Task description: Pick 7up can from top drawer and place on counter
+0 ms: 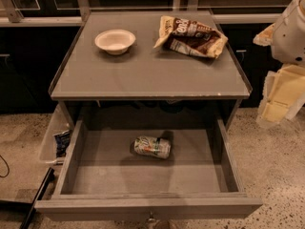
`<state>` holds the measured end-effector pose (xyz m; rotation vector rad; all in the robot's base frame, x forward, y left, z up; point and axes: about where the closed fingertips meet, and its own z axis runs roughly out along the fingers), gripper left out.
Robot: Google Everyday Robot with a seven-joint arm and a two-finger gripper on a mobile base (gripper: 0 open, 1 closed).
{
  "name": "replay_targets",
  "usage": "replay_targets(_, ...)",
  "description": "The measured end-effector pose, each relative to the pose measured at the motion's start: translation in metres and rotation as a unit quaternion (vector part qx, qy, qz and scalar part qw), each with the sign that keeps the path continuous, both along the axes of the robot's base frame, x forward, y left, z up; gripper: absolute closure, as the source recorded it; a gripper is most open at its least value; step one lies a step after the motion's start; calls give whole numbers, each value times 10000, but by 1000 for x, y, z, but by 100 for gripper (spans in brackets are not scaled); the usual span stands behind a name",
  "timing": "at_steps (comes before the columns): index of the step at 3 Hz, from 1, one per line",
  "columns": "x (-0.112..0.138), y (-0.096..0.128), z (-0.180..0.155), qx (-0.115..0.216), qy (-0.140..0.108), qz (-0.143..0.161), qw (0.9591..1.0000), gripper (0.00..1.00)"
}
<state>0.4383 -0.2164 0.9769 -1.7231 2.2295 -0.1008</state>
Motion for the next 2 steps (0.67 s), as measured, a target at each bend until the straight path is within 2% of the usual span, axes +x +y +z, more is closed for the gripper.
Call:
replay_targets(1, 1, 4, -4, 52, 5, 27, 10000, 0)
replay_targets(2, 4, 19, -42, 344, 168, 86, 9992, 0)
